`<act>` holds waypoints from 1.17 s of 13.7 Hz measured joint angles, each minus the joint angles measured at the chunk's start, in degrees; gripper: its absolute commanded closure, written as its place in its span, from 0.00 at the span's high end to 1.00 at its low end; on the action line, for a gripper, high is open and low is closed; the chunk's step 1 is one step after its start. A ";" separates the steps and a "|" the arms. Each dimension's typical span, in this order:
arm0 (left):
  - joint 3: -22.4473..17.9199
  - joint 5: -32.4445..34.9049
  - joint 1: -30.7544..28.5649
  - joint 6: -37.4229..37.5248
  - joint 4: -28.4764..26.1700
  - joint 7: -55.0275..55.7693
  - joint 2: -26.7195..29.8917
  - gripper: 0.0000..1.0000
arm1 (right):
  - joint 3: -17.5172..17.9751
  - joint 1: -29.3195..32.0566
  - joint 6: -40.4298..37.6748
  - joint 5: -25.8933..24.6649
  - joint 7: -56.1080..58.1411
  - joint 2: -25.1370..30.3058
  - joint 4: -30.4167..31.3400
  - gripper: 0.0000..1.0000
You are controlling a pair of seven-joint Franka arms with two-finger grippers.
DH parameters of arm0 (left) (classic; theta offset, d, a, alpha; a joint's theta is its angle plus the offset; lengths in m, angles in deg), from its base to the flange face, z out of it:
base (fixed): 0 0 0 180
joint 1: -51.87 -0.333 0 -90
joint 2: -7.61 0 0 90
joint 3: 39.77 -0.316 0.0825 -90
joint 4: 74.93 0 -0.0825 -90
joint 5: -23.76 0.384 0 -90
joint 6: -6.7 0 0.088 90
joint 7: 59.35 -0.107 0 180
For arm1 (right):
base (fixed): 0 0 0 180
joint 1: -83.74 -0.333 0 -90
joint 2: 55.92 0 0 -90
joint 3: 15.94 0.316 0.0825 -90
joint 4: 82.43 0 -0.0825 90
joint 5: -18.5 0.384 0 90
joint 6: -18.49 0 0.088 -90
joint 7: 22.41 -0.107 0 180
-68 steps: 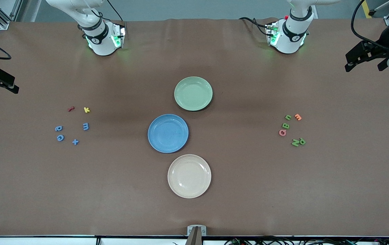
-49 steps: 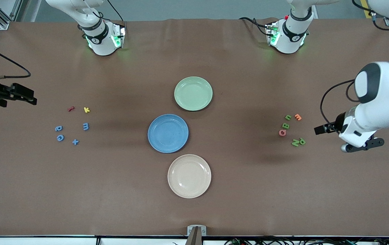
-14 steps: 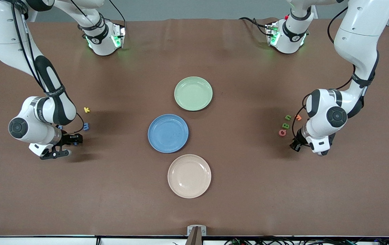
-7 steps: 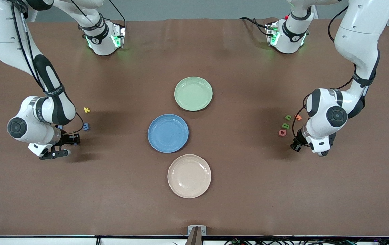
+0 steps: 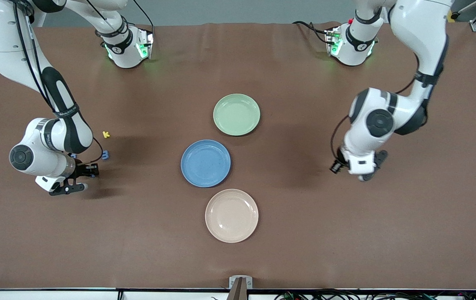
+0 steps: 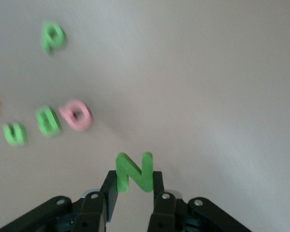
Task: Sort letters by color into matching plates
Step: 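Place the N on the green plate while the right gripper places the cross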
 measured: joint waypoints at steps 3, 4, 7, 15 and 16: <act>0.15 0.04 9.51 0.00 0.01 7.41 -0.15 0.00 | 0.40 -2.52 -4.90 0.00 -2.44 2.57 -0.87 0.21; 0.16 0.05 12.42 -0.03 0.02 9.81 -0.25 0.00 | 0.49 -4.03 -6.60 0.01 -4.92 3.74 -0.93 0.21; 0.16 0.05 20.53 -0.16 0.09 17.86 -0.60 0.00 | 0.83 -10.18 -10.41 0.02 -15.16 6.10 -0.92 0.21; 0.11 0.05 35.92 -6.85 0.91 36.60 -6.30 0.18 | 1.26 -27.73 -10.41 10.13 -39.93 6.41 -2.19 0.21; 0.11 0.05 36.96 -6.92 1.03 38.23 -6.83 0.49 | 1.28 -29.63 -10.15 10.26 -43.33 6.40 -2.78 0.21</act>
